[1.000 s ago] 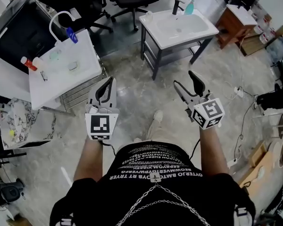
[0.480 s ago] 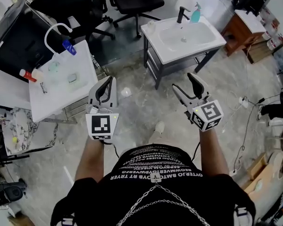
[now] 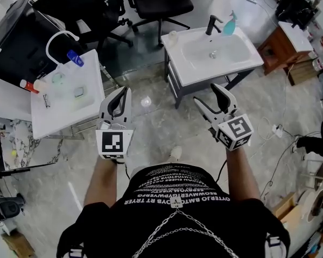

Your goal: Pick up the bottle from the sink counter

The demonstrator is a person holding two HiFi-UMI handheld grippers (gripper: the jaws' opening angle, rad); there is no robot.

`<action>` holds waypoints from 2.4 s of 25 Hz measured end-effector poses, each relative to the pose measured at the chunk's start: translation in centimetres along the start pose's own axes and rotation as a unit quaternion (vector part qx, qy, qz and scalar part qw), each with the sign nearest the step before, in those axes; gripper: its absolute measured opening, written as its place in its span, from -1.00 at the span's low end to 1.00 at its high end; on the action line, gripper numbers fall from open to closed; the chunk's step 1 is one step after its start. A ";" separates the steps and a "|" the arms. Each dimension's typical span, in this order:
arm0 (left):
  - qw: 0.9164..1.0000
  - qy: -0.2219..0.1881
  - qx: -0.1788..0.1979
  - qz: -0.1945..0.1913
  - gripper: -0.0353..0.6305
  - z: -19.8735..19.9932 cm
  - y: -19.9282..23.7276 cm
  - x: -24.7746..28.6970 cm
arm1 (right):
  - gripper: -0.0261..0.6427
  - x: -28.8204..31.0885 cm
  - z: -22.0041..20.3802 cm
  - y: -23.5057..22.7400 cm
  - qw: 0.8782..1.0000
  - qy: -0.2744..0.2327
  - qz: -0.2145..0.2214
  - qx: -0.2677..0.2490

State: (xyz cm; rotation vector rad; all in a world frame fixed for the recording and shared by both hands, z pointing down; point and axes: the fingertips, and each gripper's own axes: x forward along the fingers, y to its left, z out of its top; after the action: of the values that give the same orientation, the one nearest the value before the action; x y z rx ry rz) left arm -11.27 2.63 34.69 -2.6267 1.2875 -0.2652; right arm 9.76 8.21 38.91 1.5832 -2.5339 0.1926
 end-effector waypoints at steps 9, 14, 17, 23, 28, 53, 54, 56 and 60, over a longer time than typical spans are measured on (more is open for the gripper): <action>1.000 0.029 0.003 0.002 -0.88 -0.9 -2.1 2.9 | -0.06 2.2 -0.4 -4.0 0.999 0.001 0.032 0.008; 0.999 0.035 0.005 0.000 -0.88 -1.2 -1.4 4.8 | -0.06 3.6 -0.7 -5.4 0.999 0.001 0.030 0.023; 0.999 0.032 0.007 -0.011 -0.88 -1.5 -0.8 6.9 | -0.06 4.8 -0.6 -6.5 1.000 0.002 0.022 0.021; 0.999 0.011 0.008 -0.043 -0.88 -0.8 0.9 12.4 | -0.06 8.2 0.5 -9.0 1.000 -0.001 0.001 0.022; 0.998 -0.002 0.010 -0.060 -0.88 -0.2 3.4 17.1 | -0.06 11.4 1.7 -11.1 0.999 -0.006 -0.018 0.027; 0.991 -0.020 -0.013 -0.129 -0.88 -4.0 14.7 29.3 | -0.06 26.8 2.7 -13.2 0.997 0.039 -0.067 0.018; 0.991 -0.020 -0.013 -0.132 -0.88 -4.2 14.7 29.7 | -0.06 27.2 2.3 -13.3 0.997 0.043 -0.067 0.020; 0.990 -0.017 -0.013 -0.138 -0.88 -4.4 14.5 30.5 | -0.06 28.0 1.6 -13.8 0.996 0.051 -0.067 0.026; 0.989 -0.005 -0.011 -0.145 -0.88 -5.1 13.7 31.8 | -0.06 29.5 -0.3 -15.2 0.995 0.071 -0.061 0.036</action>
State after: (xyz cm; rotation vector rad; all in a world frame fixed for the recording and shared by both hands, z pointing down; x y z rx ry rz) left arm -3.75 -31.41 38.32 -2.8270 0.9059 -0.2833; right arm 10.68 -24.31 45.36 1.6808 -2.3397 0.3730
